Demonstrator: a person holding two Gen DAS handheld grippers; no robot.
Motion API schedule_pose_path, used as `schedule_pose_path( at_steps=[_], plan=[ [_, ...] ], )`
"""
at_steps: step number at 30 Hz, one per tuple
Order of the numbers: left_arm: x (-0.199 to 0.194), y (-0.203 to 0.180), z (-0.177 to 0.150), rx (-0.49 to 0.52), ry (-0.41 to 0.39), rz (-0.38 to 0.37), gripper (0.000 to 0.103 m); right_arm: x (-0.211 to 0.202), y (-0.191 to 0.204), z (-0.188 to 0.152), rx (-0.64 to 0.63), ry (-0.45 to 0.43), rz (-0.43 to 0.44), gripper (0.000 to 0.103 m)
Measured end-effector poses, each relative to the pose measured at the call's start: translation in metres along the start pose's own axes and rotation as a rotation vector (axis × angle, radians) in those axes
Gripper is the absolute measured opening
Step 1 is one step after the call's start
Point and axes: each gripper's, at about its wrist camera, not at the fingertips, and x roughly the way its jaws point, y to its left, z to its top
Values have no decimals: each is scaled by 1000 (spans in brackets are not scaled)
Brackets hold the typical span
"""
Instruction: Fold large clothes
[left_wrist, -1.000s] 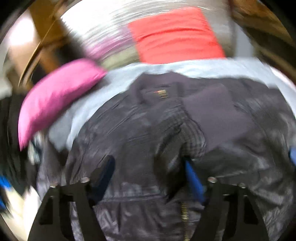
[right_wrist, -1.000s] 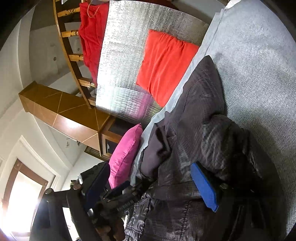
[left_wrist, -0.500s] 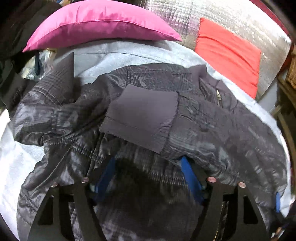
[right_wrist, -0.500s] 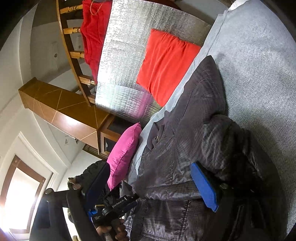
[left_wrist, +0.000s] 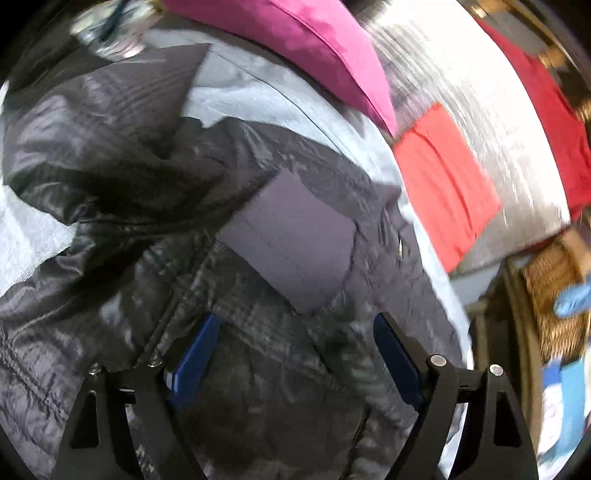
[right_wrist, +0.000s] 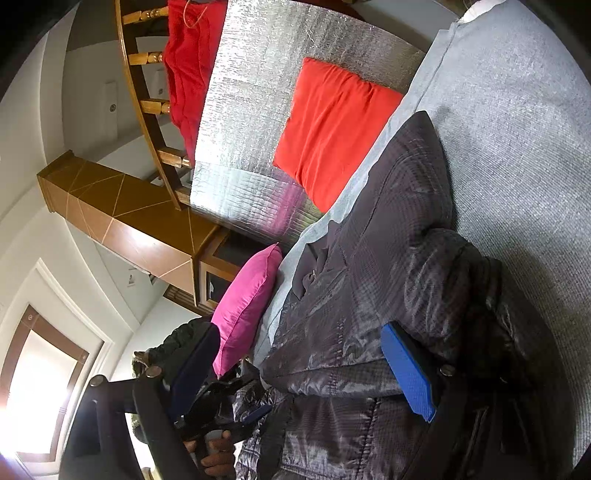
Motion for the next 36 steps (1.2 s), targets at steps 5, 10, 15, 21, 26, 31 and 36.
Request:
schedule_pose_path(
  at_steps=[5, 10, 15, 21, 26, 31, 36],
  plan=[
    [31, -3, 24, -54, 29, 16, 83, 0, 1, 0, -8, 2, -7, 90],
    [2, -19, 28, 70, -61, 57, 11, 2, 4, 0, -22, 8, -18, 90],
    [-34, -27, -7, 253, -176, 128, 11, 8, 8, -1, -45, 33, -60, 90],
    [9, 5, -11, 268, -98, 220, 11, 5, 46, 9, -86, 134, -201, 92],
    [13, 8, -16, 305, -117, 212, 14, 4, 64, 42, -75, 133, -175, 92],
    [12, 17, -23, 334, -145, 186, 17, 36, 7, 46, 14, 240, -388, 91],
    [9, 20, -24, 334, -158, 180, 17, 31, 53, 64, -96, 195, -340, 92]
  ],
)
